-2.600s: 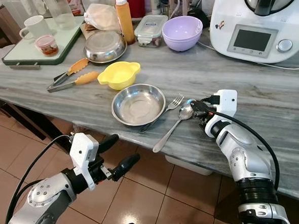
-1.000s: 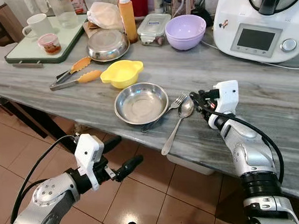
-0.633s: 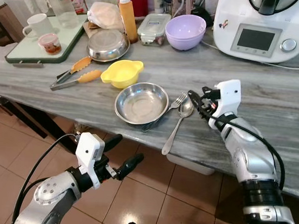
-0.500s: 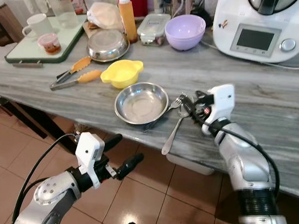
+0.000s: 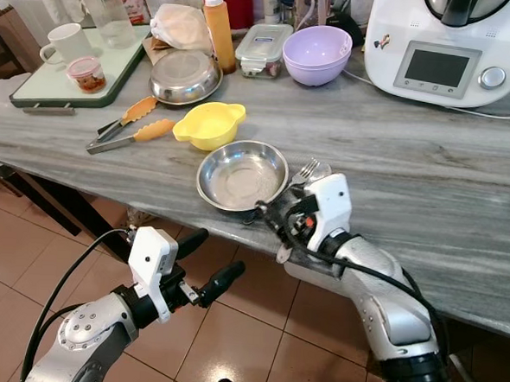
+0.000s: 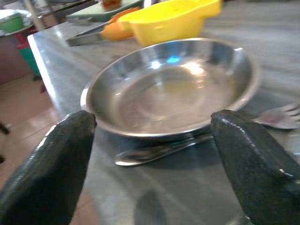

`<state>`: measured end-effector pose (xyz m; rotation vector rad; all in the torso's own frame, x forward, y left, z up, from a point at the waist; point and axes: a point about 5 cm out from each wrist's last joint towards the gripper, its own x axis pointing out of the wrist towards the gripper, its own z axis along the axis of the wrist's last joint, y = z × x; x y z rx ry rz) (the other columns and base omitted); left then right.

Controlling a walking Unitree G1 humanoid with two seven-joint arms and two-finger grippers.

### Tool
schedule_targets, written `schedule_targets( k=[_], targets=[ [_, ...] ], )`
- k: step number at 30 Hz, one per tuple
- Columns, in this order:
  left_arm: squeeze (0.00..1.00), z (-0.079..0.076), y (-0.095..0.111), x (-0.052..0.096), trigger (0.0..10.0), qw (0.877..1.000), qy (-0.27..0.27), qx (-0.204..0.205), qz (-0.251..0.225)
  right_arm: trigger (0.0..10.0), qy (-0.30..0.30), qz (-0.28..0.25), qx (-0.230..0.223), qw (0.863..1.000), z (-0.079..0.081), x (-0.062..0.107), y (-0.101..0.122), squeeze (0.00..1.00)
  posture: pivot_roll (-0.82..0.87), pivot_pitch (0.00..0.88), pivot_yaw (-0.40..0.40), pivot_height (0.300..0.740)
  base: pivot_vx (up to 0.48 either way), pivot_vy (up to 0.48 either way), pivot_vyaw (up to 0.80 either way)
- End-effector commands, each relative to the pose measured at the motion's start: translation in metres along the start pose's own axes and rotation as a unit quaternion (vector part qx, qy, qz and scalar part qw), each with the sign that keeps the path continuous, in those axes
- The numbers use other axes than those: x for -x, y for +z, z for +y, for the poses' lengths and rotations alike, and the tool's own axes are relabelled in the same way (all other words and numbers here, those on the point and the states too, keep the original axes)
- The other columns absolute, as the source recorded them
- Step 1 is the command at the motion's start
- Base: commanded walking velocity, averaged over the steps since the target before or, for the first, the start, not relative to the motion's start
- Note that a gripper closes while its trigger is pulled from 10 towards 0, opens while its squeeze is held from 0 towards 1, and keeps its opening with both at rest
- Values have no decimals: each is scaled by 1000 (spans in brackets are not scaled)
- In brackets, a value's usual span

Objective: Setting the table

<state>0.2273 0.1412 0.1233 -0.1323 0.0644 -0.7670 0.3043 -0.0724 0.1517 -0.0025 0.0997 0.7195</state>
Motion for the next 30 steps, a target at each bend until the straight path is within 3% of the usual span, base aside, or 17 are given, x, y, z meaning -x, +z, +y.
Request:
schedule_targets(
  k=[1, 13, 19, 30],
  targets=[
    [0, 4, -3, 5, 10000, 1000, 14, -4, 13, 10000, 32, -7, -7, 999, 13, -4, 4, 1000, -124, 160, 152, 740, 0, 0, 0],
    [0, 1, -3, 6, 10000, 1000, 15, 0, 12, 10000, 94, 20, -19, 995, 31, -7, -6, 1000, -117, 161, 148, 740, 0, 0, 0],
    [0, -3, -1, 7, 10000, 1000, -10, 12, 13, 10000, 113, 22, -19, 993, 39, -18, -8, 1000, -116, 165, 147, 740, 0, 0, 0],
    [0, 4, -5, 14, 10000, 1000, 10, 1, 26, 10000, 140, 16, -6, 990, 48, -37, -10, 1000, -104, 175, 147, 740, 0, 0, 0]
  ],
)
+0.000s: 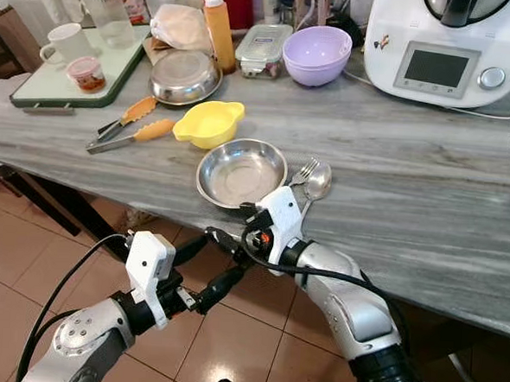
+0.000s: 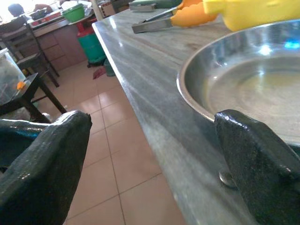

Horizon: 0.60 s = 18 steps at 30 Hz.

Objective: Setting the table

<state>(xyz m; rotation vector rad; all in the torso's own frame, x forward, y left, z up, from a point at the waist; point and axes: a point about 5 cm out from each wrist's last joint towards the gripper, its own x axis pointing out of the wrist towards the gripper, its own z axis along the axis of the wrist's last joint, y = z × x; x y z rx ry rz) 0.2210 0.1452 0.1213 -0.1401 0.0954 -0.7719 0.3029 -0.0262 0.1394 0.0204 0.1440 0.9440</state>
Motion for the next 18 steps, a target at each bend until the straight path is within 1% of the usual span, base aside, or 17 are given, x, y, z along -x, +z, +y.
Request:
schedule_targets(
  k=[1, 3, 4, 8, 14, 15, 18],
  targets=[
    [0, 7, -3, 8, 10000, 1000, 17, -8, 15, 10000, 29, 1, 11, 1000, 11, -10, 0, 1000, -101, 176, 146, 740, 0, 0, 0],
    [0, 11, -2, 11, 10000, 1000, 21, -10, 15, 10000, 29, 2, 12, 999, 10, -12, -1, 1000, -101, 176, 146, 740, 0, 0, 0],
    [0, 16, -1, 14, 10000, 999, 30, -13, 16, 10000, 29, 4, 13, 999, 9, -14, -3, 1000, -101, 176, 146, 740, 0, 0, 0],
    [0, 21, -1, 16, 10000, 999, 39, -17, 19, 10000, 28, 6, 14, 999, 8, -15, -6, 1000, -95, 180, 141, 740, 0, 0, 0],
    [0, 21, -2, 16, 10000, 999, 40, -17, 18, 10000, 16, 17, 3, 1000, 3, -18, -13, 1000, -95, 180, 141, 740, 0, 0, 0],
    [0, 19, -3, 15, 10000, 999, 37, -15, 19, 10000, 2, 28, 1, 1000, -3, -15, -18, 1000, -98, 180, 141, 740, 0, 0, 0],
    [0, 17, -5, 14, 10000, 999, 34, -13, 19, 10000, -10, 33, -8, 999, -8, -12, -22, 1000, -98, 180, 141, 740, 0, 0, 0]
  ],
)
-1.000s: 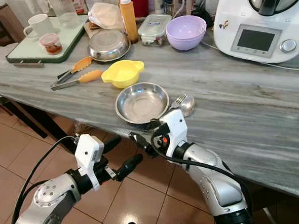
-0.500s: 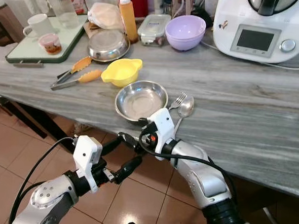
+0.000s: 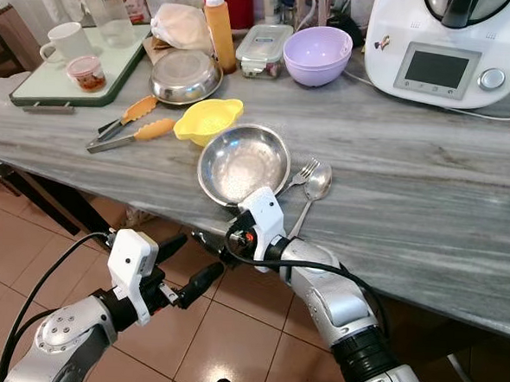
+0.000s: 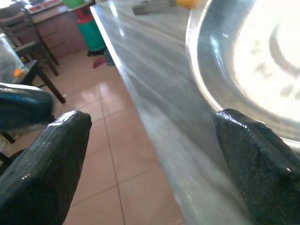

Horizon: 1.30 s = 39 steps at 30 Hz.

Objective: Setting the table

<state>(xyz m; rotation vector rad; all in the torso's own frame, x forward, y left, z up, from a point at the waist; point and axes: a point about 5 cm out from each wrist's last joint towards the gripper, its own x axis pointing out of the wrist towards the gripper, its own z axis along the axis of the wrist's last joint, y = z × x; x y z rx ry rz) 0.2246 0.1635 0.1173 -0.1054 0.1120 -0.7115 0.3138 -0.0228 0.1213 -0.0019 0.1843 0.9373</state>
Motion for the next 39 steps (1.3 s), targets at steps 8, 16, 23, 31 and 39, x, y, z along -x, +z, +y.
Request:
schedule_targets(
  k=[8, 16, 23, 31, 39],
  targets=[
    [0, 1, -4, 2, 10000, 1000, -2, -1, 8, 10000, -17, -6, 13, 1000, -5, 6, -2, 1000, -111, 178, 148, 740, 0, 0, 0],
    [0, 1, -3, 1, 10000, 1000, -3, -3, 9, 10000, -19, -19, 27, 999, -4, 6, 9, 1000, -111, 175, 152, 740, 0, 0, 0],
    [0, 2, -4, 2, 10000, 1000, -1, -3, 9, 10000, -24, -53, 50, 997, 0, 12, 27, 1000, -113, 174, 149, 740, 0, 0, 0],
    [0, 2, -5, 0, 10000, 1000, -2, -3, 9, 10000, -41, -94, 76, 992, -1, 18, 55, 1000, -120, 168, 149, 740, 0, 0, 0],
    [0, 3, -5, -2, 10000, 1000, -2, -6, 8, 10000, -96, -99, 119, 983, -11, 29, 70, 1000, -126, 158, 146, 740, 0, 0, 0]
  ],
)
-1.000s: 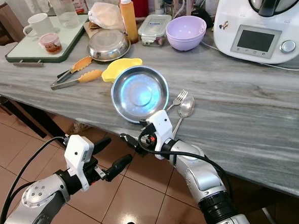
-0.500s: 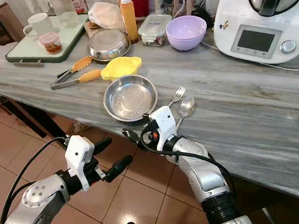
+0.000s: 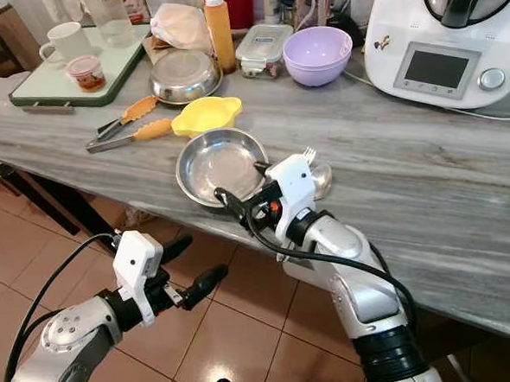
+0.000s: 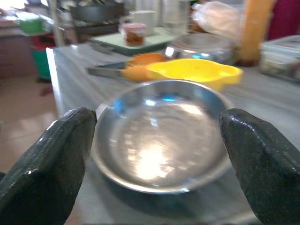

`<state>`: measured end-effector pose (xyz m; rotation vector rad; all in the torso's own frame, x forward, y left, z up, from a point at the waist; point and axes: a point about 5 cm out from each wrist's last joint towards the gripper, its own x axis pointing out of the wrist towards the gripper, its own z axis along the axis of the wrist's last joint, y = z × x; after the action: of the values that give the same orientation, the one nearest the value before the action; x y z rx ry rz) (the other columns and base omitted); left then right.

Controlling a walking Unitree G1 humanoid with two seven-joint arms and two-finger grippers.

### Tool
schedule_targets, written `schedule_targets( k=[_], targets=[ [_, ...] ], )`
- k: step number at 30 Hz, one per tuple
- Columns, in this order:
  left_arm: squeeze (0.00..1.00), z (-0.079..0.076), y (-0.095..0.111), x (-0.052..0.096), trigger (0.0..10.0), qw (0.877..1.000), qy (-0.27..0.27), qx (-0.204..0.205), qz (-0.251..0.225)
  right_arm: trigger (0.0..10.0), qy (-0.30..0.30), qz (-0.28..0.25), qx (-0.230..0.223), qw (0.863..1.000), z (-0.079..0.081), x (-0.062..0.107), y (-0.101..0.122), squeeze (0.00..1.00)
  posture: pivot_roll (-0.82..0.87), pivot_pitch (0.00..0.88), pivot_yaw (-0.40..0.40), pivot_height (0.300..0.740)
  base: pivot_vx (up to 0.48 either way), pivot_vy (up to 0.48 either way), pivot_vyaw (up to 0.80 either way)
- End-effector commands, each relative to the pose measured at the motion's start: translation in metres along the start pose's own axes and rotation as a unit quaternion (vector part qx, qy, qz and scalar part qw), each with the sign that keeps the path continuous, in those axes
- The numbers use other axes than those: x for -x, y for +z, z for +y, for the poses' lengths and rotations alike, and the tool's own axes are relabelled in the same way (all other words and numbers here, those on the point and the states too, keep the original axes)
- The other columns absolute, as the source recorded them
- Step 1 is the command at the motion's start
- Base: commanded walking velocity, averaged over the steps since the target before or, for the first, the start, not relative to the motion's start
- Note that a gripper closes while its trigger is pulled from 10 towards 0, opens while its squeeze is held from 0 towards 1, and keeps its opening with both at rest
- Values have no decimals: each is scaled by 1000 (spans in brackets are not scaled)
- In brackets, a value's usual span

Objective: Setting the table

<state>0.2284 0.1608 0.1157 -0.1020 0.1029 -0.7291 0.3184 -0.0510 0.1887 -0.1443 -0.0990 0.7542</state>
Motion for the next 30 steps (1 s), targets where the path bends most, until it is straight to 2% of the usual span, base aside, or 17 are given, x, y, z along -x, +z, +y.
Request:
schedule_targets(
  k=[1, 2, 8, 11, 12, 13, 14, 15, 17, 18, 21, 26, 30],
  targets=[
    [0, 3, -4, 3, 10000, 1000, 7, -3, 11, 10000, -9, 2, 4, 1000, -1, 0, 4, 1000, -128, 157, 146, 740, 0, 0, 0],
    [0, 3, -4, 2, 10000, 1000, 7, -3, 11, 10000, -28, 18, 3, 999, -8, 5, -4, 1000, -130, 156, 144, 740, 0, 0, 0],
    [0, 2, -6, 1, 10000, 1000, 6, -1, 11, 10000, -62, 36, -4, 997, -19, 8, -13, 1000, -132, 156, 147, 740, 0, 0, 0],
    [0, 0, -7, 0, 10000, 1000, 4, 2, 11, 10000, -76, 36, -7, 996, -25, 5, -14, 949, -132, 157, 148, 740, 0, 0, 0],
    [0, -1, -7, -1, 10000, 1000, 1, 2, 11, 10000, -93, 42, -10, 995, -31, -1, -14, 847, -129, 162, 153, 740, 0, 0, 0],
    [0, -1, -6, -1, 10000, 1000, 0, 3, 11, 10000, -101, 40, -23, 994, -34, -6, -13, 569, -127, 166, 155, 740, 0, 0, 0],
    [0, -1, -6, -1, 10000, 1000, -1, 3, 12, 10000, -106, 38, -33, 993, -36, -10, -12, 569, -127, 166, 155, 740, 0, 0, 0],
    [0, -1, -6, -1, 10000, 1000, -2, 3, 12, 10000, -108, 36, -39, 993, -36, -12, -11, 0, -127, 166, 155, 740, 0, 0, 0],
    [0, -2, -6, -1, 10000, 1000, -3, 3, 12, 10000, -112, 38, -40, 992, -37, -15, -11, 0, -121, 168, 154, 740, 0, 0, 0],
    [0, -3, -6, 0, 10000, 1000, -4, 3, 12, 10000, -125, 39, -56, 990, -39, -24, -9, 0, -116, 173, 154, 740, 0, 0, 0],
    [0, -6, -7, 2, 10000, 1000, -3, 5, 14, 10000, -123, 35, -71, 989, -35, -35, -5, 0, -107, 179, 148, 740, 0, 0, 0],
    [0, -8, -8, 5, 10000, 1000, -1, 8, 16, 10000, -113, 37, -84, 989, -27, -44, -4, 0, -100, 186, 142, 740, 0, 0, 0],
    [0, -9, -9, 6, 10000, 1000, 1, 11, 17, 10000, -109, 59, -93, 988, -22, -51, -10, 0, -96, 191, 135, 740, 0, 0, 0]
  ],
)
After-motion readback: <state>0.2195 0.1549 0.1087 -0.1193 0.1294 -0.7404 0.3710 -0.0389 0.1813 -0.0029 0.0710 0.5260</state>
